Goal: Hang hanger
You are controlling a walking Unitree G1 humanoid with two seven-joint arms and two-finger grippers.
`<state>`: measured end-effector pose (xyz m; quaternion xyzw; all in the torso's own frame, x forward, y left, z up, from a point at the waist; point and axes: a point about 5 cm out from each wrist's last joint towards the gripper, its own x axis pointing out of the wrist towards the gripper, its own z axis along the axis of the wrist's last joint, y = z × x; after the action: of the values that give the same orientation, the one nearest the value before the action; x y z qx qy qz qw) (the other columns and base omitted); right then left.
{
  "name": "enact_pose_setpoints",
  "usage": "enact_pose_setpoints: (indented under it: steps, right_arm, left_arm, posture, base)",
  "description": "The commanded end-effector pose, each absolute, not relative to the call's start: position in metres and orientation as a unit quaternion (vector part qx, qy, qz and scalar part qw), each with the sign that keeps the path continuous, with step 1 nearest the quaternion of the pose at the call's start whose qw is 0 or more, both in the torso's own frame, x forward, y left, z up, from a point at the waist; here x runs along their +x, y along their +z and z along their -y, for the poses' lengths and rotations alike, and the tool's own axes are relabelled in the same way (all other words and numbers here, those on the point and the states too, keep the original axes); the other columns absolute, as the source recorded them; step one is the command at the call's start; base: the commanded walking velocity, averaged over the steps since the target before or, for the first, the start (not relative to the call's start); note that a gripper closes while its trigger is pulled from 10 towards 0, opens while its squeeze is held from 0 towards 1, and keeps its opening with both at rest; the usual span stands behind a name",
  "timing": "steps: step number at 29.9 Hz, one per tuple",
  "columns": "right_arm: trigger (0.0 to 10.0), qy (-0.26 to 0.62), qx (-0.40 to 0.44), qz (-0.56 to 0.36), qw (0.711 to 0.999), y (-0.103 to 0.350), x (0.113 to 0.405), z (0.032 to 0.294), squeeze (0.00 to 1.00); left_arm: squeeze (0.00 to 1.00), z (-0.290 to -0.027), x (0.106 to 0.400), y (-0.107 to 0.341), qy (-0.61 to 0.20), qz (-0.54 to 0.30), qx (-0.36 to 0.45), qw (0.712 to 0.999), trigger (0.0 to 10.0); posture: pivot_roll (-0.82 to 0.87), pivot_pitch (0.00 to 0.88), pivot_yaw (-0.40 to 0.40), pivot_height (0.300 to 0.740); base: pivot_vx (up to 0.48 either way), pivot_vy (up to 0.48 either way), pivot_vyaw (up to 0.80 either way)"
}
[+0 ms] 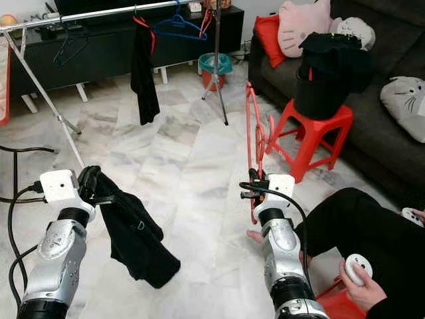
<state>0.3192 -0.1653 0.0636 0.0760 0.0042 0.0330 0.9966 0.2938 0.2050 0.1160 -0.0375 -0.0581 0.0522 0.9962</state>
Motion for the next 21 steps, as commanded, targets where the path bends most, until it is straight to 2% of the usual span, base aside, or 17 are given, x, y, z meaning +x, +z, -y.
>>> enact_pose_setpoints:
  steps: [1,7,14,18,21]
  right_arm:
    - [10.0,0.032,0.072,-0.002,0.997,0.0633,0.3193,0.1644,0.00]
    - [10.0,0.033,0.069,-0.001,0.997,0.0630,0.3192,0.1621,0.00]
    - [10.0,0.029,0.072,-0.001,0.997,0.0628,0.3192,0.1615,0.00]
    - [10.0,0.026,0.072,-0.001,0.997,0.0622,0.3190,0.1626,0.00]
    - [10.0,0.026,0.072,0.000,0.997,0.0624,0.3191,0.1623,0.00]
  left_arm:
    - [0.00,-0.2033,0.2974,0.1269,0.046,0.082,-0.023,0.995,10.0]
    - [0.00,-0.2023,0.2985,0.1284,0.039,0.084,-0.022,0.995,10.0]
    - [0.00,-0.2002,0.2987,0.1284,0.026,0.084,-0.017,0.996,10.0]
    - [0.00,-0.2005,0.2986,0.1285,0.025,0.084,-0.015,0.996,10.0]
    - [0.00,-0.2012,0.2988,0.1291,0.023,0.085,-0.011,0.996,10.0]
  posture:
    - [0.04,0.000,-0.017,0.740]
    - [0.04,0.000,-0.015,0.740]
    - [0.04,0.000,-0.011,0.740]
    - [0.04,0.000,-0.009,0.740]
    - [0.04,0.000,-0.007,0.740]
  base:
    - [0.000,0.352,0.00]
    - [0.000,0.373,0.00]
    - [0.000,0.388,0.70]
    - [0.000,0.390,0.00]
    - [0.000,0.387,0.45]
